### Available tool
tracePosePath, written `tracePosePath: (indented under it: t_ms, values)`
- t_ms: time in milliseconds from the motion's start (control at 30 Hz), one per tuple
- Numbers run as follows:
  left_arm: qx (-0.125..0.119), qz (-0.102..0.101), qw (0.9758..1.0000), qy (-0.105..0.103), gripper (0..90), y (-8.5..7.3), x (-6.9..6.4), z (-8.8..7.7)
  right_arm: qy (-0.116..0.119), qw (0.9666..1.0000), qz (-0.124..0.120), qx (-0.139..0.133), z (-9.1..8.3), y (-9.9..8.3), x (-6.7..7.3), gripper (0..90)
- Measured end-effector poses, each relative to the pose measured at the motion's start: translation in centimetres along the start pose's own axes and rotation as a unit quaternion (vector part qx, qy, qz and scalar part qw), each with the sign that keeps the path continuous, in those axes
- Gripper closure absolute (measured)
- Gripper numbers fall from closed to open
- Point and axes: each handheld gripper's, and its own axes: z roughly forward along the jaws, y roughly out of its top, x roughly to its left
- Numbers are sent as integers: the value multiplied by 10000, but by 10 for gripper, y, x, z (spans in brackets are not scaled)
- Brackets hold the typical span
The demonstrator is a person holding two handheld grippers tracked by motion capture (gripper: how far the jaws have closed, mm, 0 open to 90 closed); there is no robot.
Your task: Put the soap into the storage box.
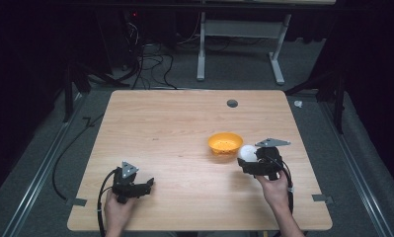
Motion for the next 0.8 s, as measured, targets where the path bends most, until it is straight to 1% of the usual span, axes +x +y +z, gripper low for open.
tracePosePath:
  t_ms: [133, 300, 500, 600, 800]
  values:
    - [1, 0, 10000, 0, 147, 0, 0, 0, -20, 10000, -18, -45, 1, 7, -1, 234]
    - [1, 1, 10000, -2, 147, 0, 0, 0, -25, 10000, -30, -32, 4, 16, 0, 233]
    - [1, 4, 10000, -4, 147, 0, 0, 0, 33, 10000, -51, -45, 8, 26, 2, 233]
    - [-1, 5, 10000, -7, 147, 0, 0, 0, 75, 10000, -6, -57, 11, 30, 1, 233]
    - [0, 5, 10000, -7, 147, 0, 0, 0, 123, 9999, 8, 2, 16, 36, 2, 233]
